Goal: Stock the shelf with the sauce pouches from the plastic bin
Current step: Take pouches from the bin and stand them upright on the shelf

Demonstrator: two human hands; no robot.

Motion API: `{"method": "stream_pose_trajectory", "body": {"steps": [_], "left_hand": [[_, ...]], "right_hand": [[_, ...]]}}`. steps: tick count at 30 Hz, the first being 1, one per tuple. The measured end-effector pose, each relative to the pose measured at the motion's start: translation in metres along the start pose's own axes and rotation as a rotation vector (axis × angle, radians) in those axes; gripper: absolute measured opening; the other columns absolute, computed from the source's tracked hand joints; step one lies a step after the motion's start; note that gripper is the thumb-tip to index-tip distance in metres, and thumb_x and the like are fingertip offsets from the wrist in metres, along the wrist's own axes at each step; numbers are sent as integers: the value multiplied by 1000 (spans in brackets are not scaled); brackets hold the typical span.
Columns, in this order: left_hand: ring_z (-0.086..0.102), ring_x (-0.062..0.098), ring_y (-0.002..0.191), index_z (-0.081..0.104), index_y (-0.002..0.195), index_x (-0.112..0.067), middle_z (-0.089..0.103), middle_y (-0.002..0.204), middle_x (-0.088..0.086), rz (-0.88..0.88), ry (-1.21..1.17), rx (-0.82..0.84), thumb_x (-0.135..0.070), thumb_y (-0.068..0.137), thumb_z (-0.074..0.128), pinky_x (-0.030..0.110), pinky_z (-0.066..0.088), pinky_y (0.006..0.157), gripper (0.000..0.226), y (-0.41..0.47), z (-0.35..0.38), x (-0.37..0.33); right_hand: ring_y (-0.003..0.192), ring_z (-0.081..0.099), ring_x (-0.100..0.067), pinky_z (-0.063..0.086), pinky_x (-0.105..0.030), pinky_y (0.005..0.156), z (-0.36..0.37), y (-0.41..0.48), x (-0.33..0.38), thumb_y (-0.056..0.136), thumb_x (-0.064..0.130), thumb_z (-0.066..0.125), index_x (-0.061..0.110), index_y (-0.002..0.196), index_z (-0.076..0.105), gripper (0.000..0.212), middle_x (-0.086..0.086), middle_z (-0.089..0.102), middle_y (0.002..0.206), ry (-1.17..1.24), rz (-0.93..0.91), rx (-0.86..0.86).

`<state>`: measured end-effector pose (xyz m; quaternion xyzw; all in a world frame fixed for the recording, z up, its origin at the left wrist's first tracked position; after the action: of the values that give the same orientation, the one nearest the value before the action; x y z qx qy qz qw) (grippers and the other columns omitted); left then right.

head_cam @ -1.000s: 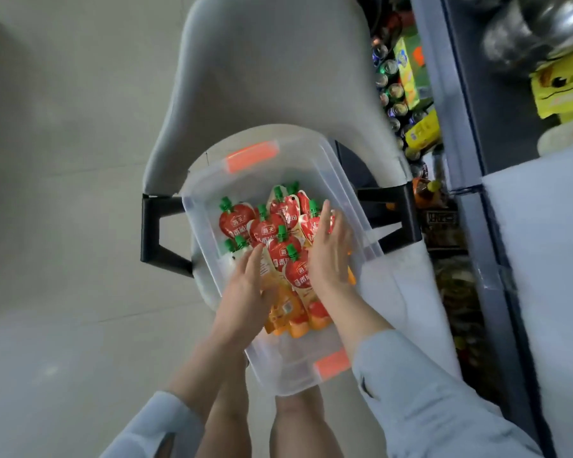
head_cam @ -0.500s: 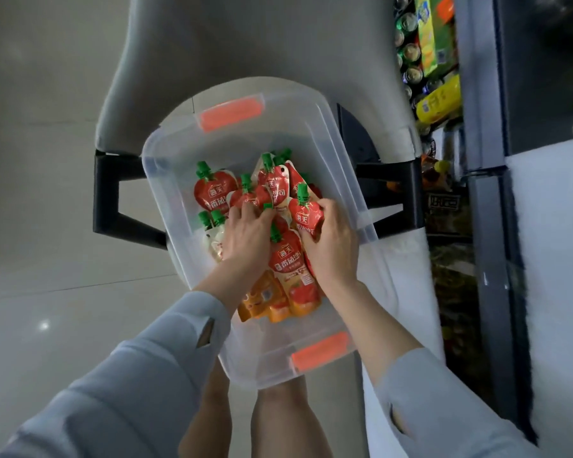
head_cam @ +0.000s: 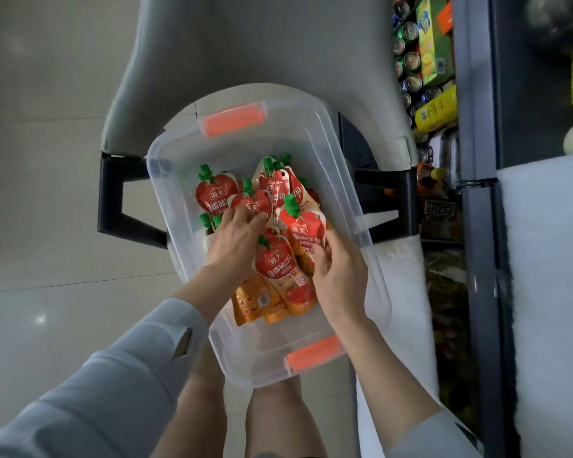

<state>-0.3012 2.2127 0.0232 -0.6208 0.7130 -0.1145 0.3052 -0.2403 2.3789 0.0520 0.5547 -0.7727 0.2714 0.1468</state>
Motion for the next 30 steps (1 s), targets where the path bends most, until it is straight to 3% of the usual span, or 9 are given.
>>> {"method": "stream_pose_trajectory", "body": {"steps": [4, 8, 12, 15, 18, 21, 26, 30], "left_hand": [[63, 23, 100, 51, 119, -16, 62, 117, 5, -3, -155, 92, -32, 90, 64, 30, 51, 77, 36, -8, -4, 2], [62, 16, 82, 53, 112, -14, 63, 102, -2, -108, -383, -19, -23, 93, 61, 24, 50, 68, 23, -12, -16, 11], [61, 13, 94, 46, 126, -15, 58, 112, -4, -327, -812, -256, -29, 97, 54, 29, 55, 75, 34, 2, -37, 16], [65, 16, 101, 42, 134, -15, 62, 118, 0, -454, -1157, -148, -44, 93, 54, 38, 57, 85, 51, 7, -32, 10], [62, 13, 98, 49, 127, -17, 63, 113, -4, -440, -1032, 52, -45, 91, 58, 32, 54, 82, 46, 0, -3, -10], [58, 15, 95, 51, 124, -17, 62, 110, -4, -460, -863, -34, -33, 94, 58, 30, 48, 78, 35, 1, 17, -19], [60, 21, 111, 48, 134, -20, 63, 122, 0, -459, -968, -32, -23, 95, 57, 44, 52, 94, 40, 5, 10, -13], [64, 19, 104, 46, 132, -21, 65, 114, -2, -408, -1176, 2, -19, 95, 58, 34, 56, 79, 39, -20, -18, -11]], "right_hand": [[109, 55, -20, 54, -38, 88, 6, 2, -7, 100, 24, 53, 15, 112, 59, 16, -1, 57, 113, -88, 8, 80], [112, 59, -20, 53, -41, 92, 17, 13, -5, 102, 32, 46, 20, 124, 50, 25, 2, 63, 118, -29, 34, 209], [107, 65, -25, 51, -49, 95, 24, 32, 1, 94, 40, 61, 18, 128, 45, 43, -1, 68, 117, 9, 124, 279], [110, 65, -26, 50, -47, 98, 35, 39, 0, 89, 42, 68, 20, 127, 47, 49, -1, 69, 118, -45, 157, 289], [112, 64, -28, 53, -45, 95, 41, 39, -3, 90, 41, 67, 20, 127, 48, 46, -3, 69, 118, -67, 200, 274], [111, 65, -28, 54, -45, 93, 44, 37, -4, 91, 39, 67, 21, 130, 47, 48, -4, 68, 119, -53, 219, 276], [108, 65, -25, 54, -42, 92, 33, 25, -2, 91, 31, 69, 21, 131, 45, 48, -3, 68, 117, 29, 225, 235], [113, 59, -14, 44, -21, 87, -2, 10, 12, 92, 28, 69, 17, 132, 49, 46, 3, 62, 121, 202, 227, 204]]}}
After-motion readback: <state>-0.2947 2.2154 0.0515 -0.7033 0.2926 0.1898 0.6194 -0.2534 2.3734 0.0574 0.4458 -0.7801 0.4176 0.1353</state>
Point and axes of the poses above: each hand's wrist, its own y-axis towards the middle knuckle, its own z-axis out of the palm, x = y × z, the point moved 1 cm from there along y, towards the middle knuckle
